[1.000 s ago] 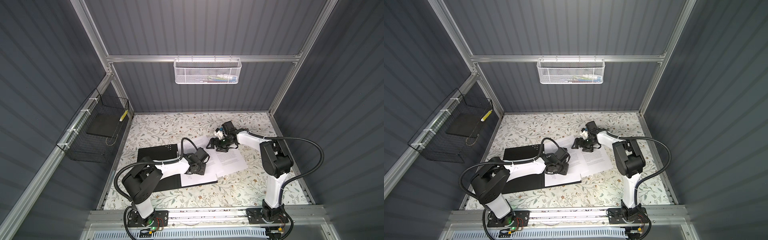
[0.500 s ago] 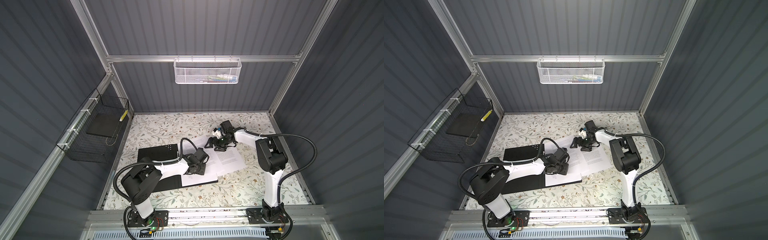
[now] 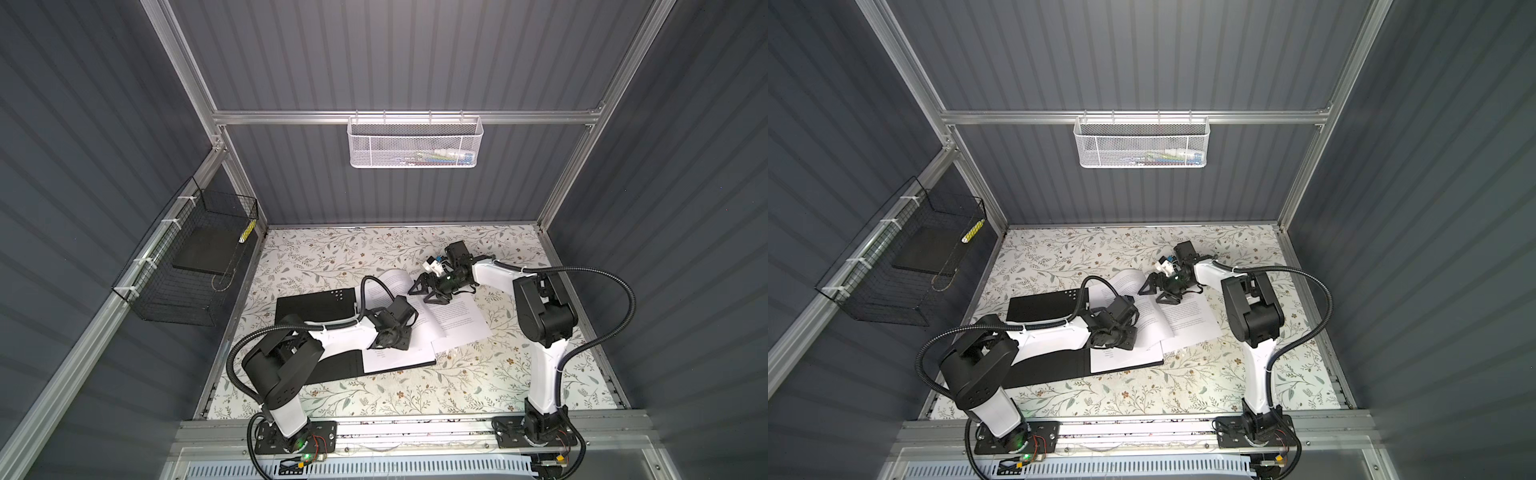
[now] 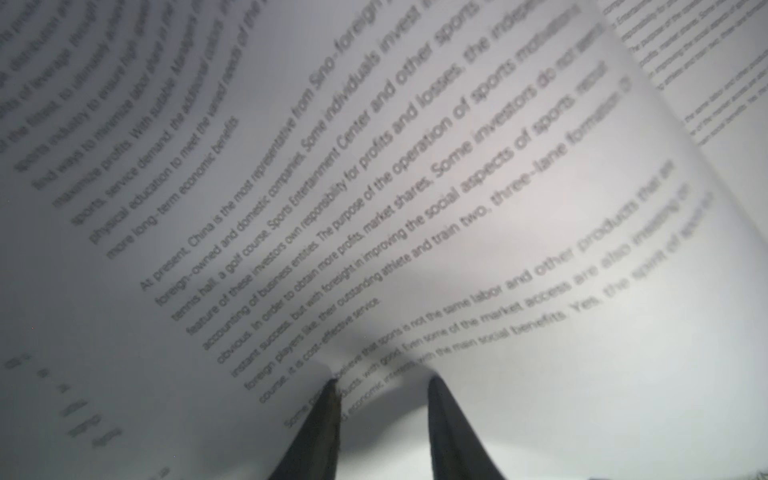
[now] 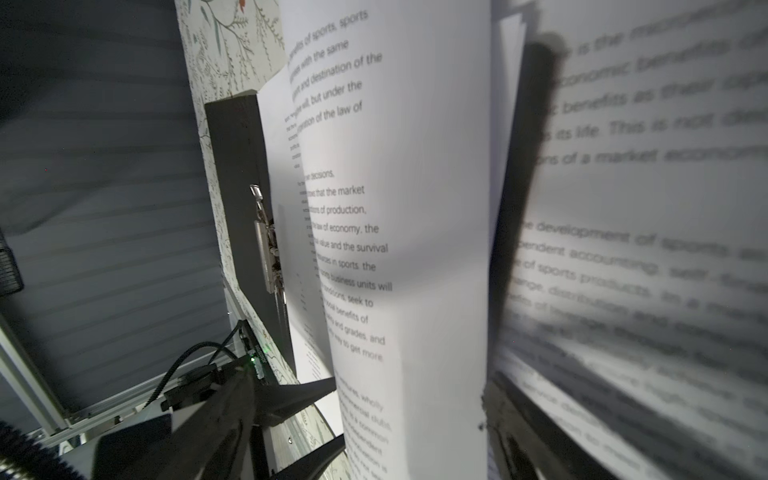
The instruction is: Put the files into the folder
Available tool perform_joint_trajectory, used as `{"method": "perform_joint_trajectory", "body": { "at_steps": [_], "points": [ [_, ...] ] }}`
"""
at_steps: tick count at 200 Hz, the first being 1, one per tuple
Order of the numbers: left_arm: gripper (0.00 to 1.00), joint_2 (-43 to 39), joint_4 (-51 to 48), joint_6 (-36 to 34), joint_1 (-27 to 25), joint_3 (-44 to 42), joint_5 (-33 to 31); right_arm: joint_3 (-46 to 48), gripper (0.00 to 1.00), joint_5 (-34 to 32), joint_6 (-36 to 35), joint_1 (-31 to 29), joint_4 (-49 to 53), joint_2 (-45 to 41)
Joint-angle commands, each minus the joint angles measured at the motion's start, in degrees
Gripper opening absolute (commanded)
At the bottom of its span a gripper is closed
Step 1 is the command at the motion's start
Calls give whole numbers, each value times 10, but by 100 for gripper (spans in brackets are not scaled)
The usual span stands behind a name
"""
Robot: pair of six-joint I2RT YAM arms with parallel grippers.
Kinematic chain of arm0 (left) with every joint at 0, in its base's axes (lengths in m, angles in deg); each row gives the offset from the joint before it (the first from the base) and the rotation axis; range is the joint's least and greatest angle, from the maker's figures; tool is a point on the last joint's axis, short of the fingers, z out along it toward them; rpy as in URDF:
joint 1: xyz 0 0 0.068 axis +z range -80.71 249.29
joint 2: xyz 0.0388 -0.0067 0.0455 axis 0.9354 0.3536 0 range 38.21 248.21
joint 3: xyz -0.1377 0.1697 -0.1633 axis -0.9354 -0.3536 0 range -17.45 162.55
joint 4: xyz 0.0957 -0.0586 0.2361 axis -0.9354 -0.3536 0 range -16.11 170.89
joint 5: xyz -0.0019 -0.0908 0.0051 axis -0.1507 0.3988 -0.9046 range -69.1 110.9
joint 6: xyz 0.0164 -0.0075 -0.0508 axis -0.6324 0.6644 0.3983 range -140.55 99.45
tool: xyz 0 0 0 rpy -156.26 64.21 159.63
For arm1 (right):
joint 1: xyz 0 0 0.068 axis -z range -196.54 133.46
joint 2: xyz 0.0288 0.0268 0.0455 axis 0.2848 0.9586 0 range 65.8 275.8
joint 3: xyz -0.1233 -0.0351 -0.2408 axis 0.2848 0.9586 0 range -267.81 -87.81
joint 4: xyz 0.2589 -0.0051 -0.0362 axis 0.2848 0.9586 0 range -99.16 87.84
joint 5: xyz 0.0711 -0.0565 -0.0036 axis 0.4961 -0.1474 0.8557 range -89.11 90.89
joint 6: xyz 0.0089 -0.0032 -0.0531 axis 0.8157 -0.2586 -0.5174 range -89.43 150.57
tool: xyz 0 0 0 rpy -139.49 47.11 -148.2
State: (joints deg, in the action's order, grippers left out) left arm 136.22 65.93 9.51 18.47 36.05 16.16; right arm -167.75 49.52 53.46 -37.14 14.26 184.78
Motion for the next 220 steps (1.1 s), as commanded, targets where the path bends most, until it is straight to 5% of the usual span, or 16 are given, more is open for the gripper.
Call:
{"method": "perform_joint_trajectory", "body": {
  "at_steps": [1,128,220],
  "points": [
    [37,37,-55,3,2,-32,31,22,86,41,8,5,-7,-26],
    [37,34,-56,2,2,-33,31,173,86,126,81,18,-118,-103],
    [37,31,-56,-1,1,-32,29,255,86,114,114,22,-144,-141]
  ]
}}
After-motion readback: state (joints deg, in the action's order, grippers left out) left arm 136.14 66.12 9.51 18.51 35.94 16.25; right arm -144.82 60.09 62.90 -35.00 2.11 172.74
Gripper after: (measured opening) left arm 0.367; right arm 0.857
